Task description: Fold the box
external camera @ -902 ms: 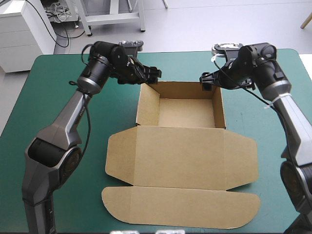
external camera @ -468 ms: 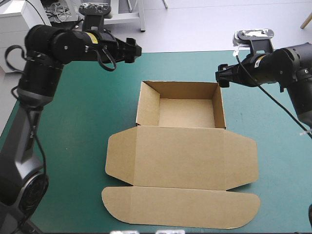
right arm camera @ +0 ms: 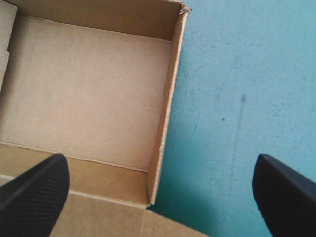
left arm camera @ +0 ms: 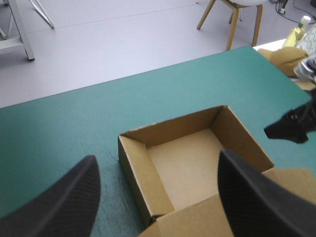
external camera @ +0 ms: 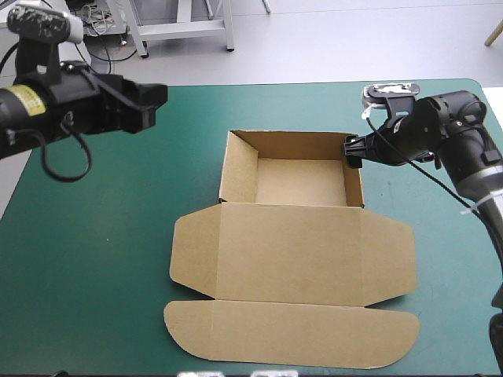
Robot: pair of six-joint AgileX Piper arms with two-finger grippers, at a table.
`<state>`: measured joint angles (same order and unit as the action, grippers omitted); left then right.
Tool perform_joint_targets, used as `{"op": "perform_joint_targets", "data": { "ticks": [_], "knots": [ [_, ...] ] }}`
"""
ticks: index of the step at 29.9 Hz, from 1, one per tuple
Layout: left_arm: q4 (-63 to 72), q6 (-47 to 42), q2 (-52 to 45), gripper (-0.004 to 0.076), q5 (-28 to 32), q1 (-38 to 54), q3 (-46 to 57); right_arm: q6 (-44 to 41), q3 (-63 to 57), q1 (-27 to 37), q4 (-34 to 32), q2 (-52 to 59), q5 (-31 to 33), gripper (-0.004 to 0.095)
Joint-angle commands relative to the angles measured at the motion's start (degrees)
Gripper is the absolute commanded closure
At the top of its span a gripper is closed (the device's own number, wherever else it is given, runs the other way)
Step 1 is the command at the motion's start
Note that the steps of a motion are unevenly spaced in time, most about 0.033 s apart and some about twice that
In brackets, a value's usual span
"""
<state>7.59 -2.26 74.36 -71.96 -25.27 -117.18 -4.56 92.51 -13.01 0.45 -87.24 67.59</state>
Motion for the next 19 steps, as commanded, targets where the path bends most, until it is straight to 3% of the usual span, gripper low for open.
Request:
{"op": "perform_joint_targets", "data": {
  "ticks": [1, 10, 19],
  "knots": [
    [0.1, 0.6, -6.8, 0.0294, -1.1, 0.1, 7.0, 0.1, 1.4, 0.3, 0.1, -1.8, -2.8, -0.0018],
    [-2.4, 0.6, -19.5, 0.0379, -1.1, 0.1, 25.9, -0.9, 1.4, 0.3, 0.4, -12.4, -3.0, -0.0018],
    [-2.3, 0.4, -27.1, 0.0445, -1.1, 0.1, 34.0, -0.9, 1.4, 0.3, 5.1, -16.8, -5.3, -0.0018]
  ]
}}
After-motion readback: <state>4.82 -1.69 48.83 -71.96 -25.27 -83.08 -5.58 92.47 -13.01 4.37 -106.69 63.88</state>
